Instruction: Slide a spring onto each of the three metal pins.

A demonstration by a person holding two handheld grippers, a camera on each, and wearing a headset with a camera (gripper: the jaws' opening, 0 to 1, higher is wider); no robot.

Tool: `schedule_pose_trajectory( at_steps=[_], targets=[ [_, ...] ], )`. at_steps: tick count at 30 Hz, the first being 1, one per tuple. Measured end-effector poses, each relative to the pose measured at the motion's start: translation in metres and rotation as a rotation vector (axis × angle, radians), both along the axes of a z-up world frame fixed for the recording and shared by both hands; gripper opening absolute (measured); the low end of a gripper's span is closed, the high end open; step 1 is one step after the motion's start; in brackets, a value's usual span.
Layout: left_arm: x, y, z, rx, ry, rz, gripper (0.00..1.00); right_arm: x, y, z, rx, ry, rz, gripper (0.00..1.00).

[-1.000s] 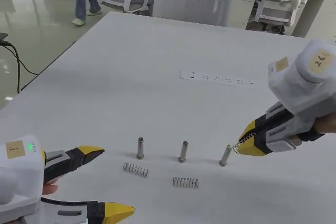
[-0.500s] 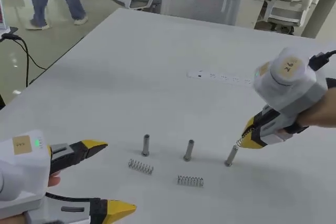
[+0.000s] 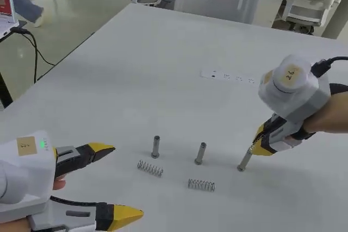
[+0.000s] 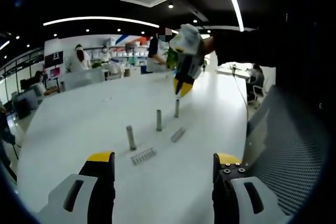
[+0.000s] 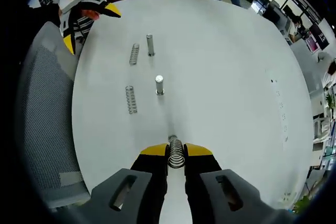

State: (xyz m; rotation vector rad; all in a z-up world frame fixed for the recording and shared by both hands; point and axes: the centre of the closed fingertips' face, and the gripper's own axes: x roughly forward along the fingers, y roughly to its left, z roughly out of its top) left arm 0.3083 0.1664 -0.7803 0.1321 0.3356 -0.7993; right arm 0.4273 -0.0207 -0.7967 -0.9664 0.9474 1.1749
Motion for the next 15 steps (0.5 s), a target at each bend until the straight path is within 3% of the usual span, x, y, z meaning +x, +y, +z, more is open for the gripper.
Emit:
schedule_pose_trajectory(
  at_steps=[15],
  targets=[
    [-0.003,0.002,-0.001,-0.003,0.006,0.003,0.71,0.004,0.002,-0.025,-0.069,0.046,0.008,0.09]
  ],
)
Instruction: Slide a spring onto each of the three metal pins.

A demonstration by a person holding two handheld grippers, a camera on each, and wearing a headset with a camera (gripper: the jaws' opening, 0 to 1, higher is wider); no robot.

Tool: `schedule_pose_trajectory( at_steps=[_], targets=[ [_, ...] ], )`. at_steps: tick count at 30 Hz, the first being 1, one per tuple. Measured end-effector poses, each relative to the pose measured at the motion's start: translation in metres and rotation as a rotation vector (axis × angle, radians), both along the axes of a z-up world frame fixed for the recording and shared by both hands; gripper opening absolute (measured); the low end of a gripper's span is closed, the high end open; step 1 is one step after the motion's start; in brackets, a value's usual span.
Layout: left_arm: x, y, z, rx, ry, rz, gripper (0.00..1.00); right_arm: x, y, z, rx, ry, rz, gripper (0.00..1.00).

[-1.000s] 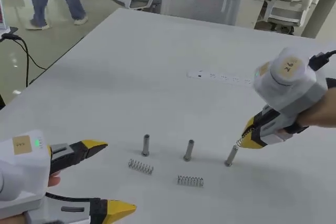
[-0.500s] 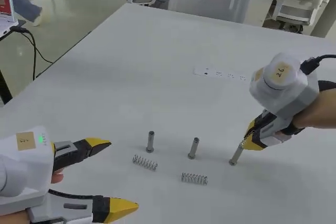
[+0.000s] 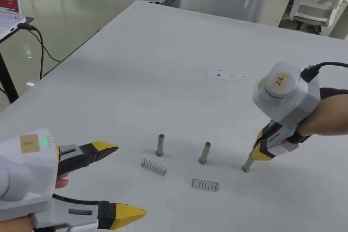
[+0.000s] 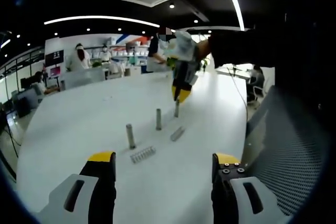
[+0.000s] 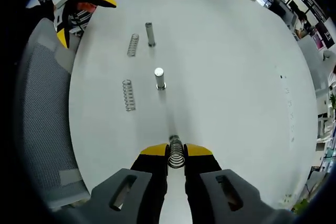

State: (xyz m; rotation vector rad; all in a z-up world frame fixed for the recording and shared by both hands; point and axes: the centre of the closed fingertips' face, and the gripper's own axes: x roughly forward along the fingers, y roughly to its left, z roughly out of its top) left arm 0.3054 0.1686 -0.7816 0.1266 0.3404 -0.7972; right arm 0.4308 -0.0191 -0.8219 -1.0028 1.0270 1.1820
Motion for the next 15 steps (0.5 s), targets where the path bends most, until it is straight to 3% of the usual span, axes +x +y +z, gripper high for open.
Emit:
schedule_pose_trajectory(
  at_steps=[15],
  targets=[
    [0.000,-0.001,0.000,0.000,0.004,0.003,0.70,-0.002,-0.006,-0.029,-0.052,0.009,-0.001,0.09]
  ],
)
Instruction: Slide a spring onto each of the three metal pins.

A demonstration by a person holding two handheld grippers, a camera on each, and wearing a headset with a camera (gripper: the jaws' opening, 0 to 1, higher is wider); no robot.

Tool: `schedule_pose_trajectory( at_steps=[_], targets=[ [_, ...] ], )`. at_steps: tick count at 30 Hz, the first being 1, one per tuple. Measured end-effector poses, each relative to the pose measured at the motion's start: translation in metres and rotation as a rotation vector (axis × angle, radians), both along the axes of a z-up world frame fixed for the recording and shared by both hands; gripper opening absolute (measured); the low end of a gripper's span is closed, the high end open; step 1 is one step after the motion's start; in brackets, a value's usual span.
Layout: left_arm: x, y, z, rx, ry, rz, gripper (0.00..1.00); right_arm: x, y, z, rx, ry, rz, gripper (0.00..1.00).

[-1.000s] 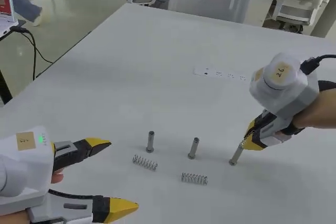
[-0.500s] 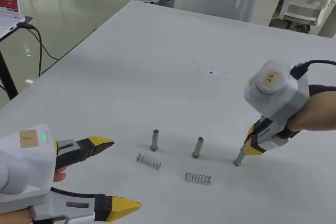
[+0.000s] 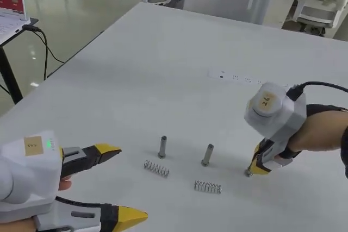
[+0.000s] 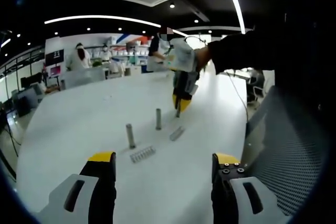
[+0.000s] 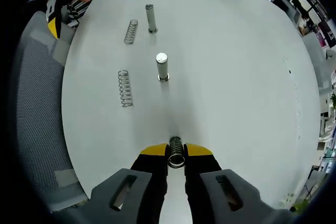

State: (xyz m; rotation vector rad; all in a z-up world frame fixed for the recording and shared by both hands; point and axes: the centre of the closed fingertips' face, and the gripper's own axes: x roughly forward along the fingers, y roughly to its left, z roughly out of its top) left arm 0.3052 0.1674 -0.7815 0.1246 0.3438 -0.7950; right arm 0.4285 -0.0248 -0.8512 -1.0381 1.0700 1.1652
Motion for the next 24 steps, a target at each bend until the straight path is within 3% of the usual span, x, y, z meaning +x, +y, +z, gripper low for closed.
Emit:
schedule_pose_trajectory(
  at_steps=[7,17,24],
  targets=[
    [-0.0006,-0.0005,0.0009,0.000,0.000,0.002,0.70,-0.0024,-0.0031,-0.0088,-0.018,0.000,-0.001,0.09],
    [-0.0007,0.0001,0.0022,-0.004,-0.003,0.004,0.70,-0.0020,0.0003,-0.0077,0.001,-0.016,-0.004,0.10],
    [0.0000,-0.0008,0.0019,-0.005,-0.003,0.001,0.70,-0.0030,0.0044,-0.0043,0.030,-0.025,-0.005,0.23]
  ],
)
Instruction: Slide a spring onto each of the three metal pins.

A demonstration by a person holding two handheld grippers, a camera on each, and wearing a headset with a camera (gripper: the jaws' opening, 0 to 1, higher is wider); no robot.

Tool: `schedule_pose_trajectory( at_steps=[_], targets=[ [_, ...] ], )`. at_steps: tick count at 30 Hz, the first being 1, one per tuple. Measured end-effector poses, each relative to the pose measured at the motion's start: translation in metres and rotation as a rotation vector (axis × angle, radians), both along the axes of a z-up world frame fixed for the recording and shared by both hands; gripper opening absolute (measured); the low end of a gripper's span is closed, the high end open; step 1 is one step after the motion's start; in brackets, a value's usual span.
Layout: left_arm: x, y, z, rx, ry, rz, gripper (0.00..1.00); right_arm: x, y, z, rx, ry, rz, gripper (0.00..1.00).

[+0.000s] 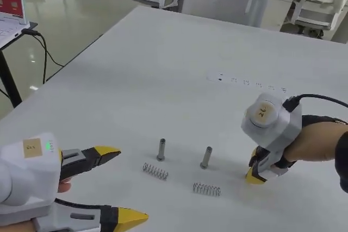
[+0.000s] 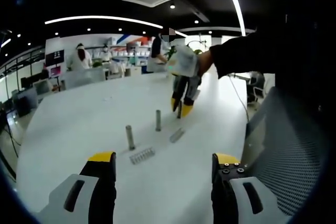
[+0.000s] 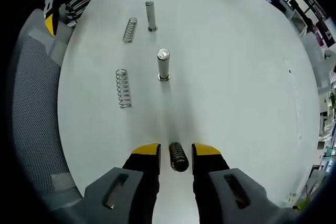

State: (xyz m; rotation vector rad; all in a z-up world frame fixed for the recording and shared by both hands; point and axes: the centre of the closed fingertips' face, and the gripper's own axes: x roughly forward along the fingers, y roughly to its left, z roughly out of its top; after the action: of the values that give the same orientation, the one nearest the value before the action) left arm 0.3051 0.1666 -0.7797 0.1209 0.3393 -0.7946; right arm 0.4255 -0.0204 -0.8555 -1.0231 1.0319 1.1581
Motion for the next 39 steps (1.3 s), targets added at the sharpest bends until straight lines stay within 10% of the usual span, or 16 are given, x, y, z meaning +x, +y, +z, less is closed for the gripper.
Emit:
schedule_pose_trajectory(
  at_steps=[23,39],
  targets=[
    [0.004,-0.005,0.004,-0.001,-0.015,-0.030,0.70,-0.011,0.030,0.066,0.154,-0.134,0.033,0.33],
    [0.003,-0.007,0.007,0.001,-0.024,-0.042,0.69,-0.050,0.061,0.069,0.241,-0.067,0.074,0.30]
  ],
)
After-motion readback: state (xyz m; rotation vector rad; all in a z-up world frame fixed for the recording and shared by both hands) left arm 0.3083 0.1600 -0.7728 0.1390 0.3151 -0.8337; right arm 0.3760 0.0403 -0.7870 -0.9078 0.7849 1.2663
